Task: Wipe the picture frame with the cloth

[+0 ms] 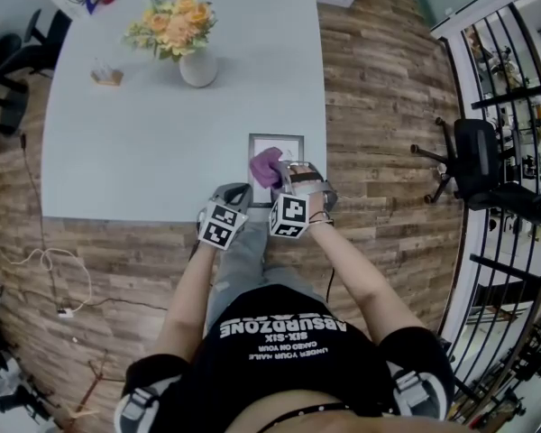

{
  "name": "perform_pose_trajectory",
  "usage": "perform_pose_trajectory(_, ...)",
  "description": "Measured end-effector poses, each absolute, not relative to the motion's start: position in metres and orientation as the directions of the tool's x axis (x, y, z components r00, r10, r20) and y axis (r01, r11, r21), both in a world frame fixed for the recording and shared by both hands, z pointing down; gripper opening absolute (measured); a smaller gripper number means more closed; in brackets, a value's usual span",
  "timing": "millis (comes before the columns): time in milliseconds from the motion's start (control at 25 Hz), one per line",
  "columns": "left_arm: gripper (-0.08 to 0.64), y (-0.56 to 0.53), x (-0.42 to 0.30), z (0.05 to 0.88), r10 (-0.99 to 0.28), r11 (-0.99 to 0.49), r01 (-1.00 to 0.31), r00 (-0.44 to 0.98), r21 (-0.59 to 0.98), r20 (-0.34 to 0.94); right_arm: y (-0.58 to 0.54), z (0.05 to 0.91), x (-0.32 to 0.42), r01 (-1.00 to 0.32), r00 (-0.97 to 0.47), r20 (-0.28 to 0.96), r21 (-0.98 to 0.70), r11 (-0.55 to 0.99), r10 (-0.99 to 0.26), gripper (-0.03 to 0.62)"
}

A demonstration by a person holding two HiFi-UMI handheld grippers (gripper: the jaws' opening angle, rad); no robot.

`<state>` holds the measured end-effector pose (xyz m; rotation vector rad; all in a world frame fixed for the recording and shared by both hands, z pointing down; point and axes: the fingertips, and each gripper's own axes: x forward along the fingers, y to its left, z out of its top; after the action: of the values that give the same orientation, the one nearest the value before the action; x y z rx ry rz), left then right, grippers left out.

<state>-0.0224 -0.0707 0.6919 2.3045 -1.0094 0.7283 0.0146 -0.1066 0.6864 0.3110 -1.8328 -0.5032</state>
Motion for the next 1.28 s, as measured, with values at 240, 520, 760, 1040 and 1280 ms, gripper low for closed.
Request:
perform_pose_trajectory(240, 0.006, -0.071, -0.022, 0.691, -0.488, -0.571, -0.775, 0.584, 0.269, 0.648, -0.081, 0.685, 0.017, 0.075, -0.309, 0.848, 0.473, 0.878, -0.430, 0.127)
perform_pose_trajectory(520, 0.006, -0.070, -0.024, 0.692, -0.488, -0.561, -0.781, 0.581, 0.276, 0.651, -0.054, 0.683, 0.016, 0.132, -0.291, 0.870, 0.449, 0.884, -0.399, 0.127)
perform_pose_trajectory(760, 0.006, -0.071, -0.023, 0.691, -0.484, -0.560, -0.778, 0.586, 0.285, 0.650, -0.044, 0.681, 0.019, 0.141, -0.267, 0.892, 0.409, 0.901, -0.364, 0.126)
perform_pose_trajectory(1040, 0.006, -0.071, -0.024, 0.692, -0.485, -0.559, -0.780, 0.583, 0.282, 0.652, -0.031, 0.684, 0.020, 0.201, -0.253, 0.894, 0.423, 0.884, -0.370, 0.126)
perform_pose_trajectory(1280, 0.006, -0.070, -0.024, 0.693, -0.488, -0.559, -0.781, 0.582, 0.279, 0.650, -0.017, 0.682, 0.021, 0.213, -0.249, 0.906, 0.396, 0.893, -0.342, 0.126)
